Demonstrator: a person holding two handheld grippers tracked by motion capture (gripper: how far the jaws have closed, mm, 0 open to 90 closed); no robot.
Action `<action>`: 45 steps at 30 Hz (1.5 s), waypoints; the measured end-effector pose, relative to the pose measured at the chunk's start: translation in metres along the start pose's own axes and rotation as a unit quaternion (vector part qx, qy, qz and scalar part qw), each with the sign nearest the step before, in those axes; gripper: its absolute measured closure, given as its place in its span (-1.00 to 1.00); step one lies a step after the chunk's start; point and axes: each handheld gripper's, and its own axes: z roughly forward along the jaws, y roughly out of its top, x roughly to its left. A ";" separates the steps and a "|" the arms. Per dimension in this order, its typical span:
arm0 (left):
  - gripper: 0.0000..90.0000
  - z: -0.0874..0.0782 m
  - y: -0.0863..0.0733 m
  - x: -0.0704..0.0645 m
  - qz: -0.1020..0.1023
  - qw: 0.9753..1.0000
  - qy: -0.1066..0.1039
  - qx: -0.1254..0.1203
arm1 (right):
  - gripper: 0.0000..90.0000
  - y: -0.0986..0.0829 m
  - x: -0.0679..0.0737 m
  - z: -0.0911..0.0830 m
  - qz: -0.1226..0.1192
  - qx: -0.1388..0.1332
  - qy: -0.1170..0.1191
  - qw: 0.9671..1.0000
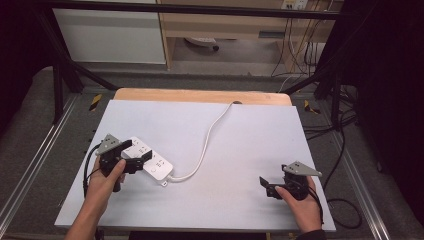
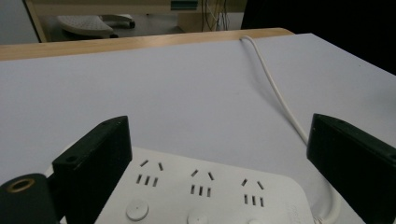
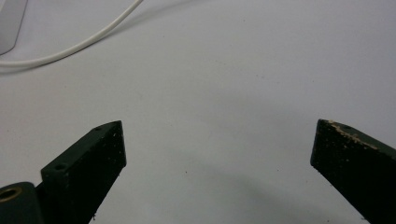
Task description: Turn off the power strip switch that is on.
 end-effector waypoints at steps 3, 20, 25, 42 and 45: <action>-0.87 -0.007 0.004 0.000 0.001 1.000 0.001 -0.004 | -0.91 0.000 0.000 0.000 0.005 -0.003 0.001 1.000; -0.86 -0.030 0.006 -0.008 0.006 1.000 -0.002 -0.002 | -0.90 0.001 -0.003 0.001 0.001 -0.017 -0.020 1.000; -0.86 -0.039 0.004 -0.009 0.007 1.000 -0.002 -0.006 | -0.90 0.000 -0.004 0.002 0.001 -0.014 -0.025 1.000; -0.85 -0.065 -0.012 0.005 -0.007 1.000 0.015 -0.006 | -0.90 0.000 -0.004 0.003 0.000 -0.013 -0.024 1.000; -0.85 -0.068 -0.014 0.008 -0.010 1.000 0.016 -0.004 | -0.90 0.000 -0.004 0.003 0.000 -0.014 -0.024 1.000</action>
